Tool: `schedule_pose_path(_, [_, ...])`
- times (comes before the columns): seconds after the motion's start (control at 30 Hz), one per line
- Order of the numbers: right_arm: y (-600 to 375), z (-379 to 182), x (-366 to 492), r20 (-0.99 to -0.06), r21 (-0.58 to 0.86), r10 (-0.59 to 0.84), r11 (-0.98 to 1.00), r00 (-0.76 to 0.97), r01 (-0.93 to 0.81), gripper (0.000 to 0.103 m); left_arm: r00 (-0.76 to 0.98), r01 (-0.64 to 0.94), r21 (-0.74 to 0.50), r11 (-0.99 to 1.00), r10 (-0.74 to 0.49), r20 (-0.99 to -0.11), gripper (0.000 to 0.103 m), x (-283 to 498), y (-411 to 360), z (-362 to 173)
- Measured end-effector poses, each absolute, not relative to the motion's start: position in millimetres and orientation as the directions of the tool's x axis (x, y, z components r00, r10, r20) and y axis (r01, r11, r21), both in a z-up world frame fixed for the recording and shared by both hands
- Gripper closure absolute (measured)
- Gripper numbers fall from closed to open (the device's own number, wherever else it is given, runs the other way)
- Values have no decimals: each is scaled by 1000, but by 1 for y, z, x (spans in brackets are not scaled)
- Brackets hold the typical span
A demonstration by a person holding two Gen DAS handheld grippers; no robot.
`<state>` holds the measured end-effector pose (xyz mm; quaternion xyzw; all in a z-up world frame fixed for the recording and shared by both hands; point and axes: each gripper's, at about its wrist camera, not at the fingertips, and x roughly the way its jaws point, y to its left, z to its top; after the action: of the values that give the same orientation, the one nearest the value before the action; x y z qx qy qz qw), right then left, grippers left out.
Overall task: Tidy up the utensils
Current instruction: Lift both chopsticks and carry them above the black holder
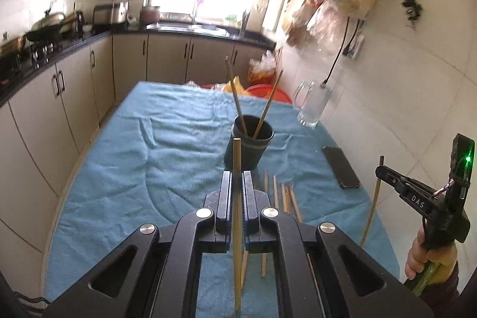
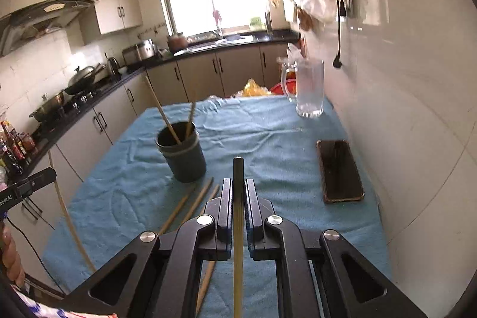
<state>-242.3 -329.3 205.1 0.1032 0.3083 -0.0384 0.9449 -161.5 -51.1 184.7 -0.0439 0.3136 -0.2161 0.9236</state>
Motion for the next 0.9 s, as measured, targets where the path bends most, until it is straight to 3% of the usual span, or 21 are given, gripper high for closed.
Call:
schedule_pose_path(0.27, [-321,227,-249,-540,173,-1,979,841,113,96,763,400,-204,894,-448,-466,98,-184,-43,217])
schedule_pose_path(0.9, [-336,282,-168,-434,269,32,958,901,95,96,783,432,-186,883,-469,-409,98,-120,-63,280])
